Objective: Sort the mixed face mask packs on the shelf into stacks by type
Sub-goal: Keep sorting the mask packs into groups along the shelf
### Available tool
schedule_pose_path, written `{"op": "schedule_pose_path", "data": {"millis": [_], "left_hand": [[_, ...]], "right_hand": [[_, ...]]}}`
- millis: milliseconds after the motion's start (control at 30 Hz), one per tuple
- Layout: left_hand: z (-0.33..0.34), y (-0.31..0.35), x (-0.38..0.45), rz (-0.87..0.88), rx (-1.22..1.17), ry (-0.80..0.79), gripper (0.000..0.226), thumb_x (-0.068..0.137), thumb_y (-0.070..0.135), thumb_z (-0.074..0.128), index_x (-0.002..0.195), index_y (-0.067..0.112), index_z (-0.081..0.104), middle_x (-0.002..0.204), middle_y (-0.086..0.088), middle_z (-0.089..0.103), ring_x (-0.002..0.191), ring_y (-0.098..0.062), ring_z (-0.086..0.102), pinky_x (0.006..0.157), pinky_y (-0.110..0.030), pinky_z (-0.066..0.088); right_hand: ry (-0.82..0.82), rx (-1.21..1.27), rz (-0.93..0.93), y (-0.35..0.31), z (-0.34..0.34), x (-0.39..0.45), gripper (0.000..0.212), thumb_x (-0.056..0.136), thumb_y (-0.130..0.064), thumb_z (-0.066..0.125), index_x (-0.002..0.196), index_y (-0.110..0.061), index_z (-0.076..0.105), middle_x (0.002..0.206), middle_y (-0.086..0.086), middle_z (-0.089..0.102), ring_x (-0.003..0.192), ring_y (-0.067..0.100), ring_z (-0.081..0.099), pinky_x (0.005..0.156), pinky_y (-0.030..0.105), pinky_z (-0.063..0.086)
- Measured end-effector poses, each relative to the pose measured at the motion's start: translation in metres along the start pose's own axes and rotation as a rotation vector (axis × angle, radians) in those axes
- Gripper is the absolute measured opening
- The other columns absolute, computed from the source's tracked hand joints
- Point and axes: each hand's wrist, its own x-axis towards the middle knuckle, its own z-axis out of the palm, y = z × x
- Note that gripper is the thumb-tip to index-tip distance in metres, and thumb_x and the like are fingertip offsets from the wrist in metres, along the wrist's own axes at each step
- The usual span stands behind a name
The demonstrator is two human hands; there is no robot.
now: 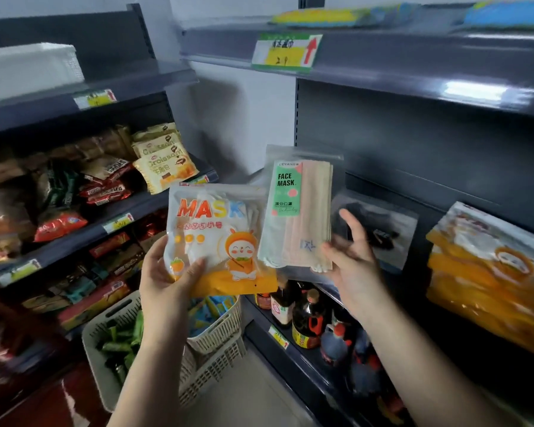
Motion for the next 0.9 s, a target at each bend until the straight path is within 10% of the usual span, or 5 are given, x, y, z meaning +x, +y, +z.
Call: {"op": "schedule_pose_path", "data": {"millis": [500, 633, 900], "left_hand": [[-0.037, -0.021, 0.126, -0.025, 0.006, -0.06, 0.048, 0.078, 0.001, 0.069, 0.113, 0.031, 0.054, 0.109, 0.0, 0.066, 0.089, -0.01, 0.069, 0.072, -0.024, 0.058], [-0.022, -0.024, 0.161, -0.044, -0.046, -0.032, 0.049, 0.08, -0.004, 0.065, 0.117, 0.026, 0.051, 0.11, -0.003, 0.066, 0.091, -0.016, 0.068, 0.075, -0.028, 0.059], [0.002, -0.034, 0.212, -0.02, -0.067, -0.053, 0.048, 0.081, -0.003, 0.065, 0.109, 0.034, 0.053, 0.1, 0.008, 0.071, 0.098, -0.016, 0.068, 0.083, -0.037, 0.057]], "right_hand": [[0.167, 0.028, -0.051, 0.042, 0.076, 0.072, 0.056, 0.091, 0.004, 0.049, 0.134, -0.031, 0.04, 0.098, 0.001, 0.065, 0.089, 0.012, 0.066, 0.061, 0.029, 0.057], [0.206, 0.039, -0.057, 0.04, 0.081, 0.112, 0.059, 0.091, 0.005, 0.048, 0.136, -0.031, 0.037, 0.094, 0.0, 0.064, 0.099, 0.02, 0.062, 0.093, 0.048, 0.049], [0.32, -0.027, -0.093, 0.028, 0.076, 0.18, 0.059, 0.091, 0.004, 0.049, 0.138, -0.028, 0.034, 0.092, -0.002, 0.059, 0.091, 0.015, 0.061, 0.084, 0.043, 0.05]]}}
